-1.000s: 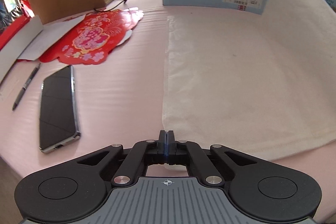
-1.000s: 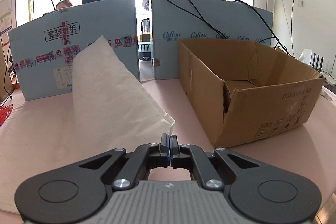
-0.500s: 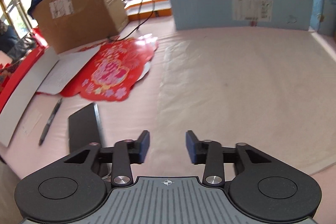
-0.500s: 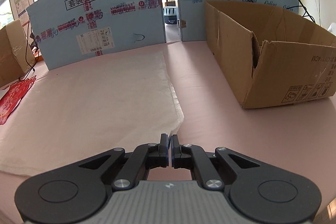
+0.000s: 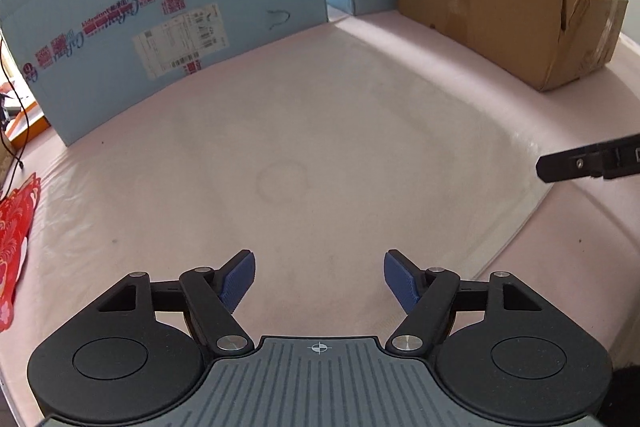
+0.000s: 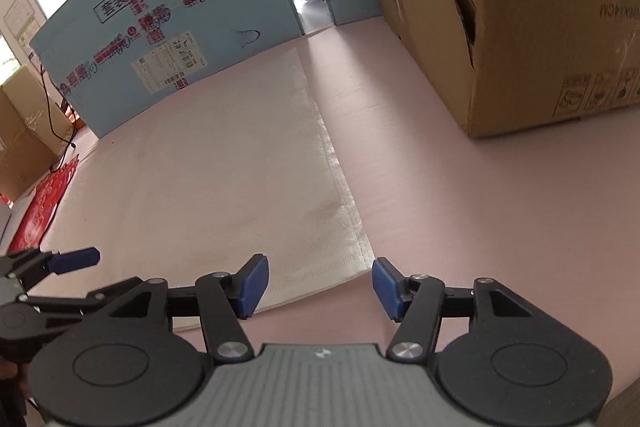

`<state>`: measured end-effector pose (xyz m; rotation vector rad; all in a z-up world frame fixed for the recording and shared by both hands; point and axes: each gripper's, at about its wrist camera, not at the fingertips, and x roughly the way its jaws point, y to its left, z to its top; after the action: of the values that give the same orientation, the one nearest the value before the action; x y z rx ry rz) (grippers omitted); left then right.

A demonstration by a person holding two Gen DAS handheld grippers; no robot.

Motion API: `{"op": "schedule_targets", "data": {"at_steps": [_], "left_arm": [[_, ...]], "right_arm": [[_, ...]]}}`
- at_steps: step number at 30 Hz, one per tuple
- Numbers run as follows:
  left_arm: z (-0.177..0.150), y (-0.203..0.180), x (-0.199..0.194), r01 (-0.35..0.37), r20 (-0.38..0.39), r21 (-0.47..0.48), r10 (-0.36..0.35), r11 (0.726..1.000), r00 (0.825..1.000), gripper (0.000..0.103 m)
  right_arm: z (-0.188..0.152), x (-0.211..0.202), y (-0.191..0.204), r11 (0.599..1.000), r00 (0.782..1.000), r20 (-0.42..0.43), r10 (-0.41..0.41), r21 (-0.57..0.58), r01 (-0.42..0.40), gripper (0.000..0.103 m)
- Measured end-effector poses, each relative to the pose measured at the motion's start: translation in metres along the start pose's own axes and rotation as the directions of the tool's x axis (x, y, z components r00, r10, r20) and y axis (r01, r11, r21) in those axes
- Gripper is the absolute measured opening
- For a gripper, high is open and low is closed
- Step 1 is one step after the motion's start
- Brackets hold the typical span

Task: Fold shopping bag

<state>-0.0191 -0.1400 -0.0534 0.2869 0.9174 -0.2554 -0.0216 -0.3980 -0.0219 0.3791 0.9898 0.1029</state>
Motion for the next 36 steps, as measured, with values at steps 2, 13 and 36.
{"op": "schedule_targets", "data": {"at_steps": [2, 13, 36], "left_arm": [[-0.004, -0.001, 0.001, -0.021, 0.01, 0.009, 0.021, 1.0, 1.0, 0.082], [0.005, -0.007, -0.005, -0.085, 0.03, 0.059, 0.083, 0.995, 0.996, 0.089], [0.062, -0.061, 0.007, 0.149, 0.225, 0.096, -0.167, 0.984, 0.96, 0.0]], "right_arm": [[0.001, 0.003, -0.008, 0.998, 1.0, -0.002, 0.021, 0.052, -0.021, 0.062], [0.02, 0.022, -0.011, 0.989, 0.995, -0.045, 0.093, 0.12, -0.087, 0.015], [0.085, 0.008, -0.006, 0.924, 0.925, -0.04, 0.378, -0.047, -0.379, 0.051]]}}
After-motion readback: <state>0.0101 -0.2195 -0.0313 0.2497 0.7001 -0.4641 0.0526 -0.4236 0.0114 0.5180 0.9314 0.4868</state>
